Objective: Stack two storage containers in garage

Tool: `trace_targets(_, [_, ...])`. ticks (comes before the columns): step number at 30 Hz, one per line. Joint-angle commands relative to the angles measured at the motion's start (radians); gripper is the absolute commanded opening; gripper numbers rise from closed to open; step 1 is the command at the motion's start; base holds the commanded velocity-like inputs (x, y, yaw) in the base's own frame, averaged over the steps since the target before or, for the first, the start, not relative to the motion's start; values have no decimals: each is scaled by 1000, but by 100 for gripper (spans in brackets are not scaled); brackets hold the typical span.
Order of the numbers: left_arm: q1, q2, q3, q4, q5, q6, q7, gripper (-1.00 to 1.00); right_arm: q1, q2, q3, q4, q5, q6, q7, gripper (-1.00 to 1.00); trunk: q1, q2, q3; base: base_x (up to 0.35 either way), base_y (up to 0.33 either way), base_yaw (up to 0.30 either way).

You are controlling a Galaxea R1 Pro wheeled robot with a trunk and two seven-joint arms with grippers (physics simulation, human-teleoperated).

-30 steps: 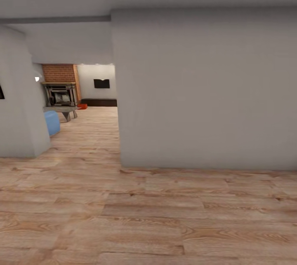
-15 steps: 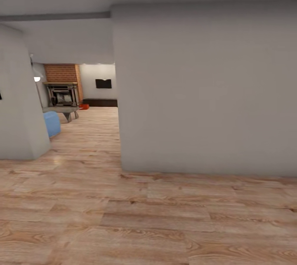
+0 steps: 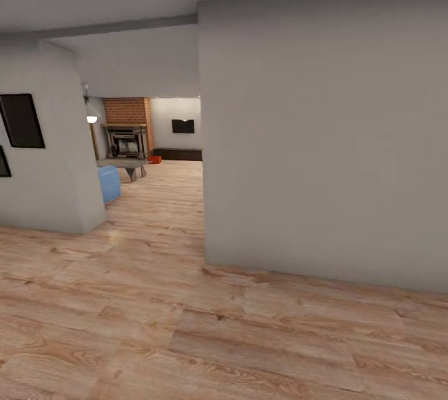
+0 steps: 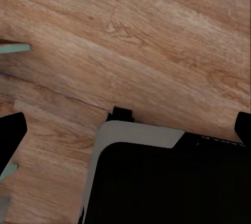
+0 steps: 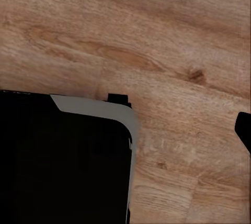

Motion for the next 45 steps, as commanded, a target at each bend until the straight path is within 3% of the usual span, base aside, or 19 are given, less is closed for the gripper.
trace_targets(1, [-1, 0, 4, 0, 4, -1, 1, 100, -2, 0, 7, 3, 1, -6, 1, 100, 1, -1, -2, 322, 0, 270])
trace_targets(45, [-1, 1, 5, -1, 5, 4, 1, 100, -2, 1, 9, 3, 1, -10, -1, 100, 1, -1, -2, 322, 0, 270])
